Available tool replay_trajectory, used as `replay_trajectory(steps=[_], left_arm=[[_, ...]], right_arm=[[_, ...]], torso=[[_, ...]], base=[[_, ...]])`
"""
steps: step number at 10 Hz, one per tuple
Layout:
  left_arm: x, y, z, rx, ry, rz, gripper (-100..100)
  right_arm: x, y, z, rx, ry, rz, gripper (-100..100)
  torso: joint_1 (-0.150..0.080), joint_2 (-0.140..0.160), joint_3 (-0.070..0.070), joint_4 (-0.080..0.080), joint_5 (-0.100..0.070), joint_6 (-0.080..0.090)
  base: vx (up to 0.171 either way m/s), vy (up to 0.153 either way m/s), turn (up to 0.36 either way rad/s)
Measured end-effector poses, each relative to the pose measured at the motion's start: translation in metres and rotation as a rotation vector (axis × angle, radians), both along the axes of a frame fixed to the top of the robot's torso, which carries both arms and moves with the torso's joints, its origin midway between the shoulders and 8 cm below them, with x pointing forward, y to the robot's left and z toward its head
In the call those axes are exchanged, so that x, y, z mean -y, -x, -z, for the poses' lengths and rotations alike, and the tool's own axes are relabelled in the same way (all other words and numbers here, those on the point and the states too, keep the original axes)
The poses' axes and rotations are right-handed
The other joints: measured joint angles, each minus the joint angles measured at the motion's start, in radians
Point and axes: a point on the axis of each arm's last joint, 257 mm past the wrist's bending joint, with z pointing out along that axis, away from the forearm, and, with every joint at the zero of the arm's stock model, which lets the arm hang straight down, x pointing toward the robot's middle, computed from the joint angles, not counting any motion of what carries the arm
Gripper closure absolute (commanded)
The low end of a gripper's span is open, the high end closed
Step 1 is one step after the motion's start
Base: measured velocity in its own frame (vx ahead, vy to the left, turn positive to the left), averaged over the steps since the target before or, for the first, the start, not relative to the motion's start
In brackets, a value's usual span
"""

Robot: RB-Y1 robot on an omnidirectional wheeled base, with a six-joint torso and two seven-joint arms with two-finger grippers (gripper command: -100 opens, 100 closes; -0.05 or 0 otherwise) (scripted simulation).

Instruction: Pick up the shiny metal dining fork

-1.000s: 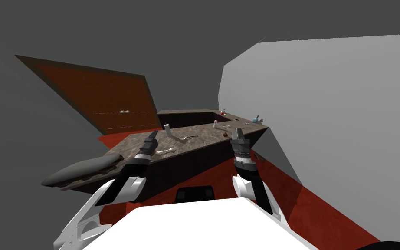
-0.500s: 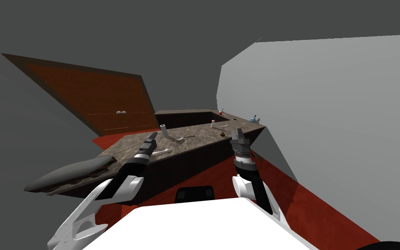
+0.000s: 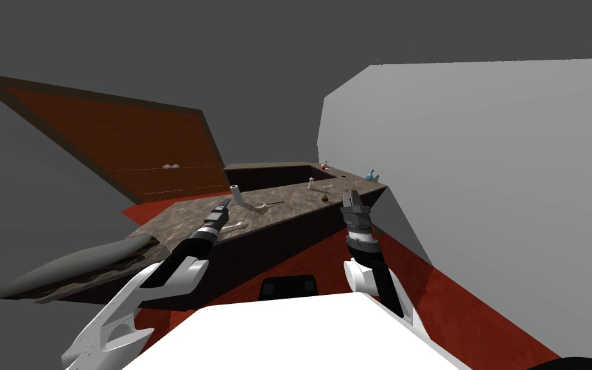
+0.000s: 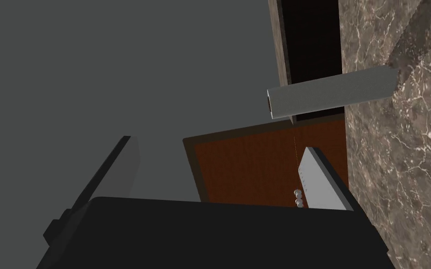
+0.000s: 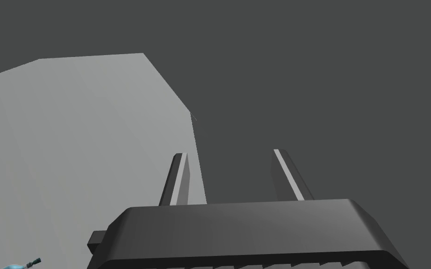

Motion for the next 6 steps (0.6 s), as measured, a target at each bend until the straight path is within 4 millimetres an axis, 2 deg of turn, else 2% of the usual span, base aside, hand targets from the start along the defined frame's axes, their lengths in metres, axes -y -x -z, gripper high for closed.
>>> replay_trajectory(steps=[6], left_arm=[[-0.034, 0.002, 0.034, -0.146, 0.032, -0.079, -100]], right_arm=[[0.0, 0.0, 0.0, 0.0, 0.0, 0.0, 0]], torso=[[0.002, 0.0, 0.0, 0.0, 0.0, 0.0]], base=[[0.011, -0.039, -0.038]])
